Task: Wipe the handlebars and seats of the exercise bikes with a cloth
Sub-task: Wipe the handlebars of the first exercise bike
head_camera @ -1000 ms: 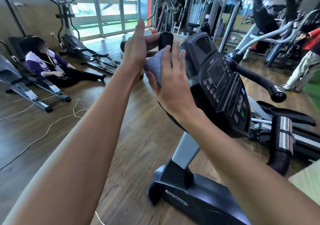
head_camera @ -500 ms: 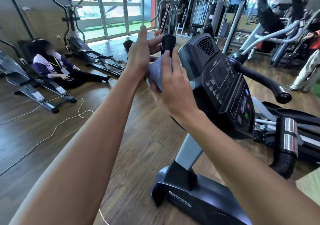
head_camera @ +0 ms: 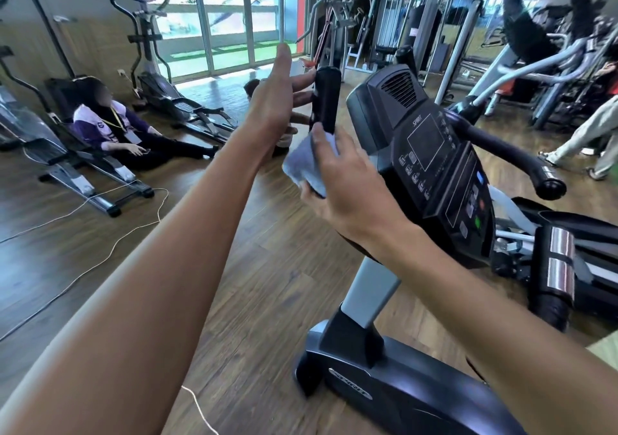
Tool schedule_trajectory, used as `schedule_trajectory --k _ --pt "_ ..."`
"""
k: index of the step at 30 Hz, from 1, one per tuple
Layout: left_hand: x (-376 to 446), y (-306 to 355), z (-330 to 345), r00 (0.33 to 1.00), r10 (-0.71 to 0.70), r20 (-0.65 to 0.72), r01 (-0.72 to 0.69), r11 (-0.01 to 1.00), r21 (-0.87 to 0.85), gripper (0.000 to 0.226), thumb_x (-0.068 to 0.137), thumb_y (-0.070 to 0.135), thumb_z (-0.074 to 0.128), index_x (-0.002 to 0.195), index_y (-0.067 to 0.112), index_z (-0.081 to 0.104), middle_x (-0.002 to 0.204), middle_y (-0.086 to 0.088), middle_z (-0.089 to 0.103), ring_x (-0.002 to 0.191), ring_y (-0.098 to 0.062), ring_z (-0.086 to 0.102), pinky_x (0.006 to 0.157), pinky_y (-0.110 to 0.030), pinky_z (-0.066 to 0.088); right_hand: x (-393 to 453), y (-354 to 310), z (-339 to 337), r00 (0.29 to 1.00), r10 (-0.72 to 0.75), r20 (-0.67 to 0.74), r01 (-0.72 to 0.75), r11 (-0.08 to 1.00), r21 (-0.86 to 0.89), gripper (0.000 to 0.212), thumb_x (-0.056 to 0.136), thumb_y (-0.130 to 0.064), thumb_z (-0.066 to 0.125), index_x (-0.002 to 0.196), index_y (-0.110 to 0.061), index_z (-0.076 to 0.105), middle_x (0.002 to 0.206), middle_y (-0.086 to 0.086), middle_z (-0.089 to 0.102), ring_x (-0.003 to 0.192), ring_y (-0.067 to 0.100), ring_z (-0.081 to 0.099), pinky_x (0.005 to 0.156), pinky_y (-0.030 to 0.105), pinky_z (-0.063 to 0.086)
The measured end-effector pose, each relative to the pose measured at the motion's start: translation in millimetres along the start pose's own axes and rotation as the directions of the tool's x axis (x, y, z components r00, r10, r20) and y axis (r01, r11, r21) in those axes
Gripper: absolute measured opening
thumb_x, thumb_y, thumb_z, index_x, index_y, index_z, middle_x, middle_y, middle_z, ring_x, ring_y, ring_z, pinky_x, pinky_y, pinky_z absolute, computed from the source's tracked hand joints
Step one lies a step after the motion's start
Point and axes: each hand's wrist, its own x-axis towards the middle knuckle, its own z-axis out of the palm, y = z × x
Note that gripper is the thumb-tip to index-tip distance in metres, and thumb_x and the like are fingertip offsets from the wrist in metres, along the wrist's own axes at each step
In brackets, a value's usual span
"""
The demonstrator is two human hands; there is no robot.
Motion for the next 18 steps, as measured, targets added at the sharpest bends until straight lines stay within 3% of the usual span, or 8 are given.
schedule_trajectory --k 3,6,8,9,11,14,18 --pt "-3 -2 -3 0.999 -0.015 0.049 0.012 0.998 0.067 0.072 0.104 0.068 0.015 0.131 0.03 0.069 0.129 -0.003 0.07 0.114 -0.023 0.066 0.106 -0.048 0.047 -3 0 -7 0.999 -0.023 0.033 0.027 0.993 -0.113 0.086 0.099 -0.043 0.059 0.163 -0.015 0.011 0.163 0.023 0.018 0.134 0.044 0.043 0.1 0.05 0.046" --pt "-5 -2 -3 0.996 -0.007 0.088 -0.001 0.996 0.092 0.07 0.106 0.065 0.016 0.138 0.026 0.064 0.136 -0.002 0.067 0.11 -0.014 0.066 0.099 -0.037 0.05 7 1 1 1.0 -0.004 -0.023 0.002 0.997 -0.077 0.091 0.096 -0.046 0.061 0.163 -0.014 0.01 0.166 0.026 0.009 0.13 0.05 0.045 0.095 0.051 0.049" --pt "-6 1 -1 0.997 0.02 0.078 -0.027 0.996 0.09 0.067 0.107 0.061 0.017 0.141 0.024 0.063 0.138 0.0 0.065 0.099 -0.003 0.064 0.088 -0.029 0.05 16 4 6 0.997 -0.005 -0.077 0.004 1.0 -0.019 0.093 0.094 -0.048 0.062 0.163 -0.014 0.011 0.168 0.025 -0.005 0.146 0.055 0.024 0.105 0.062 0.045" --pt "-6 2 1 0.997 0.028 0.065 -0.033 0.996 0.081 0.066 0.108 0.059 0.018 0.141 0.023 0.062 0.138 0.001 0.065 0.093 0.001 0.063 0.08 -0.024 0.049 19 5 9 0.994 -0.023 -0.111 0.021 1.0 -0.021 0.094 0.094 -0.05 0.062 0.163 -0.014 0.011 0.168 0.023 -0.011 0.152 0.054 0.005 0.112 0.069 0.035" --pt "-7 5 3 0.999 0.031 0.044 -0.034 0.997 0.064 0.064 0.109 0.058 0.019 0.137 0.022 0.064 0.129 0.003 0.069 0.094 0.001 0.064 0.067 -0.017 0.048 18 8 9 0.98 -0.101 -0.173 0.086 0.992 -0.093 0.096 0.093 -0.055 0.062 0.163 -0.011 0.013 0.169 0.019 -0.014 0.154 0.044 -0.016 0.121 0.068 0.012" --pt "-9 3 5 1.0 -0.004 0.029 0.004 1.0 0.003 0.067 0.108 0.06 0.022 0.126 0.018 0.071 0.101 0.009 0.074 0.082 0.004 0.069 0.064 -0.013 0.052 13 14 9 0.949 -0.258 -0.18 0.241 0.964 -0.113 0.092 0.093 -0.048 0.066 0.163 -0.011 0.019 0.172 0.01 -0.001 0.158 0.03 -0.009 0.128 0.051 0.006" --pt "-11 -1 4 0.997 -0.074 0.036 0.077 0.992 -0.102 0.075 0.104 0.067 0.024 0.136 0.012 0.065 0.125 -0.01 0.07 0.088 -0.012 0.074 0.088 -0.032 0.057 13 20 15 0.892 -0.375 -0.251 0.373 0.926 -0.057 0.073 0.094 -0.037 0.07 0.156 -0.013 0.04 0.164 0.007 0.035 0.155 0.032 0.022 0.122 0.046 0.026"
